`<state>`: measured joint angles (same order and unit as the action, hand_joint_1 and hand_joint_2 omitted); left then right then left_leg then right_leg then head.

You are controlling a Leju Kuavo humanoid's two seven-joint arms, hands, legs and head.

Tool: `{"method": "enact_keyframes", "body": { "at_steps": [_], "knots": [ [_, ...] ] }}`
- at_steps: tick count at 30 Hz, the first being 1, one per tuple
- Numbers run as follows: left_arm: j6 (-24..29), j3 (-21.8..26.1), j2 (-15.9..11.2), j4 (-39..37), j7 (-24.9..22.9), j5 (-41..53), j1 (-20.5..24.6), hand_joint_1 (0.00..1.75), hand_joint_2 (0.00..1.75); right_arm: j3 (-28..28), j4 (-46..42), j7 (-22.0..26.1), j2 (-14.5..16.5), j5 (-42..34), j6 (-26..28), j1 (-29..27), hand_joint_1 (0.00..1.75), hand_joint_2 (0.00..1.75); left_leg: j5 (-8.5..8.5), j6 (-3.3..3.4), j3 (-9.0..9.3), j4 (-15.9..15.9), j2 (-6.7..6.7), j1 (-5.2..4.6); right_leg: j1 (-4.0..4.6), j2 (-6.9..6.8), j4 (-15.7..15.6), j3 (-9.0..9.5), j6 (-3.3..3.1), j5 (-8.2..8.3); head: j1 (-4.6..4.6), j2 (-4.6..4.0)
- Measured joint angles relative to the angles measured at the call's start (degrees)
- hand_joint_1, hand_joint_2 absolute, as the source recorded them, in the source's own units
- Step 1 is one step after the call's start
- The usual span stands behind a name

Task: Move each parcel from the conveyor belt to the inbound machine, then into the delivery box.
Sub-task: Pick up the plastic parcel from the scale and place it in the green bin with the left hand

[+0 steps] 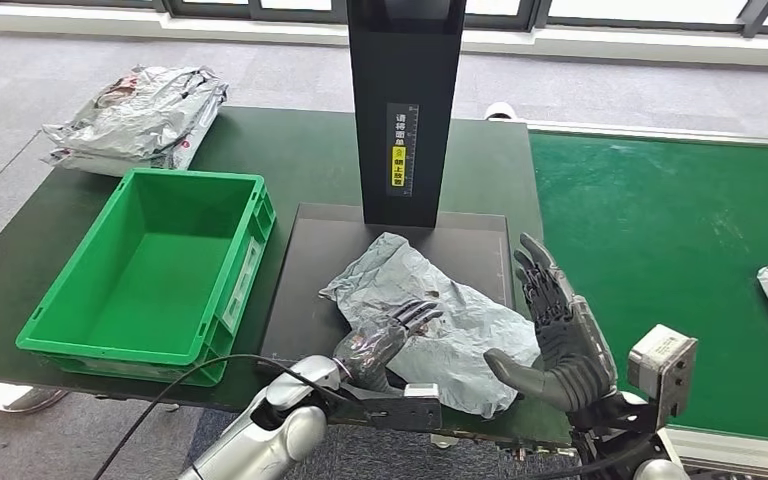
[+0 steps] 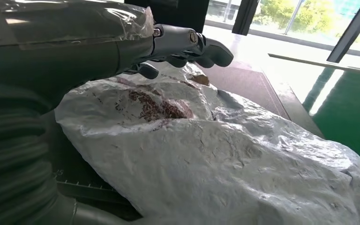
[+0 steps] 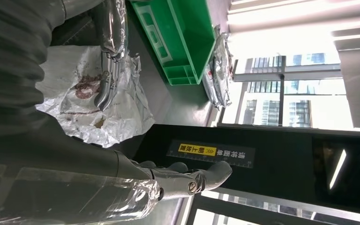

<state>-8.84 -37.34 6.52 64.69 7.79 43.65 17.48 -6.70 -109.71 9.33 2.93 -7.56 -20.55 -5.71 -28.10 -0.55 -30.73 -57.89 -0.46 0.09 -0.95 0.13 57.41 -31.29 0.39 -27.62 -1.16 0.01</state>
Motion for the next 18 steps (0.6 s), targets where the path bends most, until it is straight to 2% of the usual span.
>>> {"method": "enact_keyframes", "body": {
  "at_steps": [1, 18],
  "knots": [
    [0.1, 0.0, 0.1, -0.1, -0.2, -0.1, -0.2, 1.75, 1.75, 0.2, -0.1, 0.0, 0.1, 0.1, 0.0, -0.1, 0.0, 1.75, 0.0, 0.0, 0.0, 0.0, 0.0, 0.0, 0.0, 0.0, 0.0, 0.0, 0.0, 0.0, 0.0, 0.01],
    [0.0, 0.1, 0.0, -0.8, 1.4, -6.9, -3.6, 1.75, 1.75, 0.5, -0.7, 0.6, 0.4, 0.1, -1.3, -0.4, 0.0, 1.75, 0.0, 0.0, -0.02, 0.0, 0.0, 0.0, 0.0, 0.0, 0.0, -0.01, 0.0, 0.0, 0.0, -0.01]
  ]
}}
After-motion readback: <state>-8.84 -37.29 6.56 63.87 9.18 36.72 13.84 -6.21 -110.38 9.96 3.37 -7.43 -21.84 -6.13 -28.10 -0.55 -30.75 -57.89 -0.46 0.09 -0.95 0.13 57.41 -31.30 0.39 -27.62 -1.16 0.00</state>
